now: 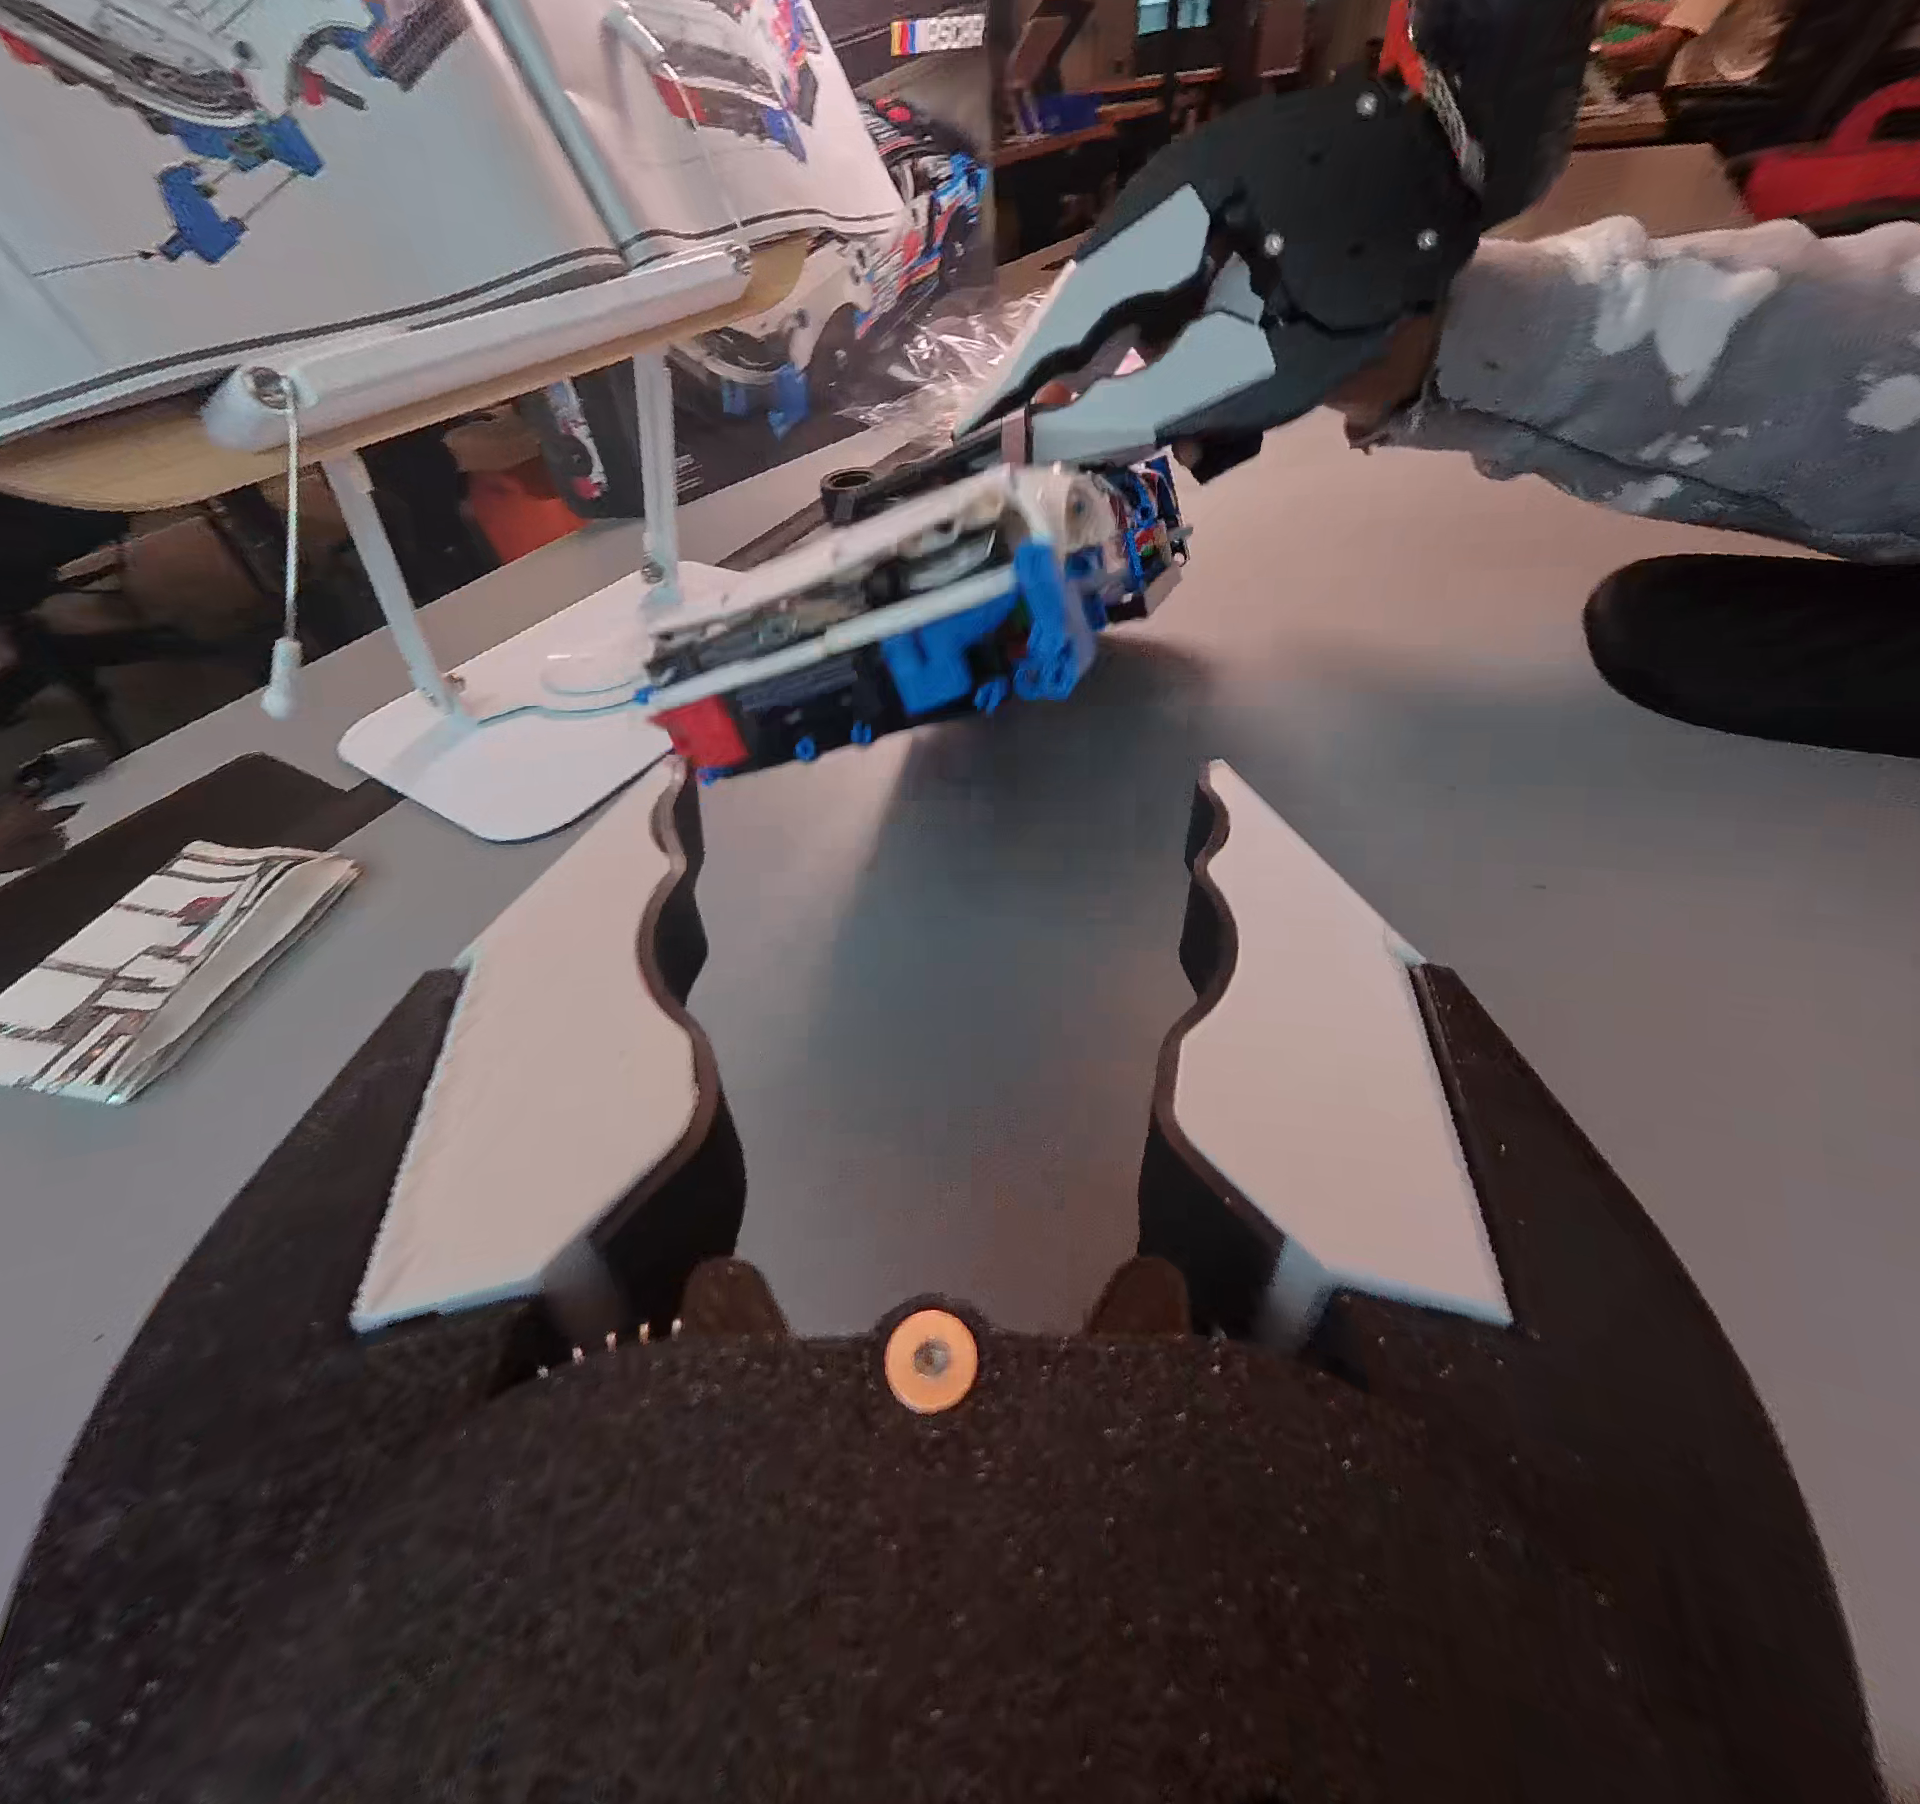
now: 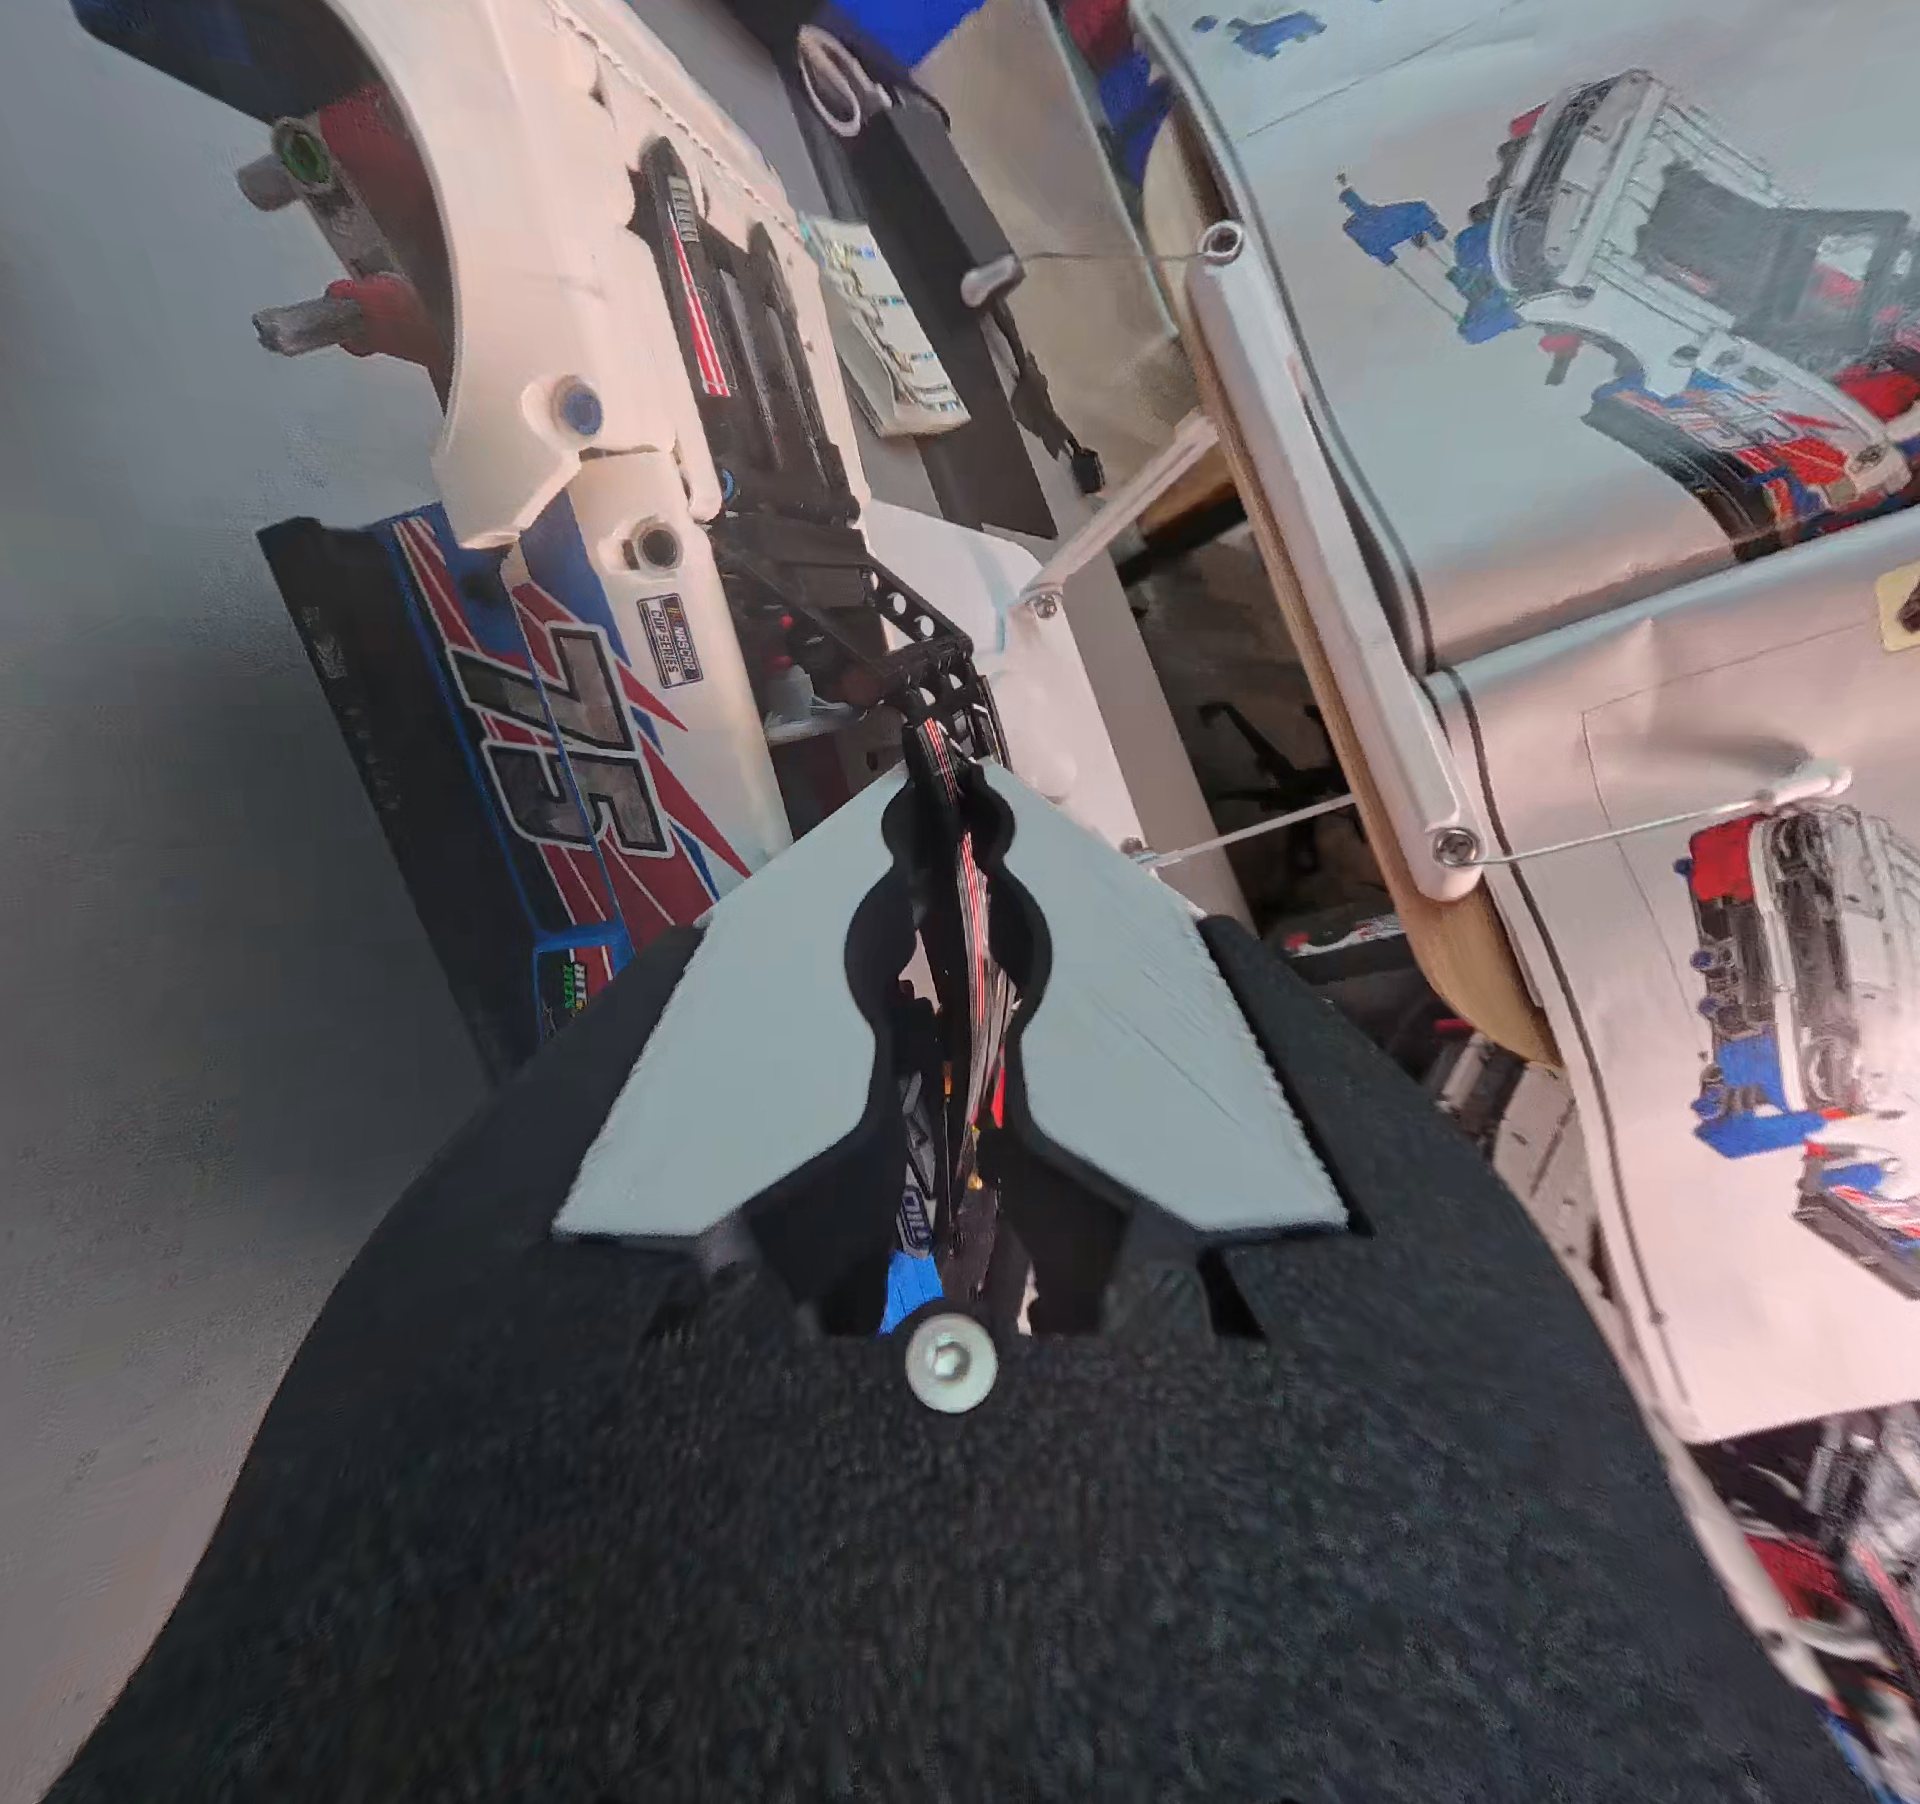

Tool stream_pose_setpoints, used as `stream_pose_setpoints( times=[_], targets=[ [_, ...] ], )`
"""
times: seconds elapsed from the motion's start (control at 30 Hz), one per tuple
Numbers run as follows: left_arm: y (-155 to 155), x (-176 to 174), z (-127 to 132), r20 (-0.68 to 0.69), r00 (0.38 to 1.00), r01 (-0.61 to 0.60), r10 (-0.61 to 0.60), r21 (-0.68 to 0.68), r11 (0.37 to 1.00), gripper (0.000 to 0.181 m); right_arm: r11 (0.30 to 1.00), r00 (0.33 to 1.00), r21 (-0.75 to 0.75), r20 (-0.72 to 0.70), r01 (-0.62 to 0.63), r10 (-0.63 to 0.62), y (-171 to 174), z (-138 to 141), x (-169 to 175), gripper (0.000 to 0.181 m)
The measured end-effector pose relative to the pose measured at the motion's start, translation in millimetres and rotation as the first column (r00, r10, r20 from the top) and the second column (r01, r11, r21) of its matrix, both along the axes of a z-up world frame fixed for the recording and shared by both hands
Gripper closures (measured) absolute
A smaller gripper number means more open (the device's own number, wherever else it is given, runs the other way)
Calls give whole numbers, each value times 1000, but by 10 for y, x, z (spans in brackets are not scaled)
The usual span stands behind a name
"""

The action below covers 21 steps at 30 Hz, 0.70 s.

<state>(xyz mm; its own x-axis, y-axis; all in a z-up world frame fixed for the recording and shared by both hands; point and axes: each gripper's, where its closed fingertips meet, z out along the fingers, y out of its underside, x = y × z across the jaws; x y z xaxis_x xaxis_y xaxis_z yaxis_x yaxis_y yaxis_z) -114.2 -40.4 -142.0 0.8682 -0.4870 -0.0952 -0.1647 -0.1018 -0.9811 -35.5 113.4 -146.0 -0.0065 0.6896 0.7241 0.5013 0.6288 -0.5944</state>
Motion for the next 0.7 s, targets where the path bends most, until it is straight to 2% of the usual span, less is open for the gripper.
stream_pose_setpoints(
  times=[0.03, 0.1, 0.17, 0.27, 0.33, 0.4, 0.47, 0.57, 0.6, 0.7],
  targets=[
    [4, 22, -22, 0, 1000, 20, -20, -1, 1000, 84, 997, 999, -70, -26, -35, 33, -29, 70, 65, 177],
    [49, 63, -42, 4, 999, 41, -41, 5, 999, 80, 972, 991, -200, -84, -120, 105, -126, 201, 181, 178],
    [120, 151, 4, 15, 997, 73, -73, 15, 997, 75, 918, 971, -326, -151, -224, 184, -294, 311, 268, 179],
    [230, 377, 220, 52, 986, 157, -160, 55, 986, 67, 765, 919, -513, -271, -389, 286, -636, 405, 327, 179],
    [208, 633, 455, 83, 958, 265, -274, 110, 958, 65, 653, 881, -593, -344, -471, 324, -853, 406, 310, 179],
    [109, 907, 683, 98, 912, 382, -399, 158, 911, 74, 565, 857, -644, -388, -516, 340, -1024, 344, 266, 179],
    [41, 1089, 824, 81, 884, 442, -461, 179, 879, 105, 496, 839, -678, -430, -543, 332, -1126, 328, 229, 178],
    [62, 1169, 901, 90, 883, 446, -461, 153, 882, 117, 492, 870, -718, -387, -493, 306, -1109, 258, 209, 174],
    [60, 1190, 909, 111, 876, 454, -469, 136, 881, 121, 520, 889, -721, -363, -458, 280, -1037, 252, 222, 162],
    [82, 1196, 933, 130, 883, 434, -452, 142, 889, 124, 580, 921, -716, -319, -389, 225, -760, 337, 451, 152]
  ],
)
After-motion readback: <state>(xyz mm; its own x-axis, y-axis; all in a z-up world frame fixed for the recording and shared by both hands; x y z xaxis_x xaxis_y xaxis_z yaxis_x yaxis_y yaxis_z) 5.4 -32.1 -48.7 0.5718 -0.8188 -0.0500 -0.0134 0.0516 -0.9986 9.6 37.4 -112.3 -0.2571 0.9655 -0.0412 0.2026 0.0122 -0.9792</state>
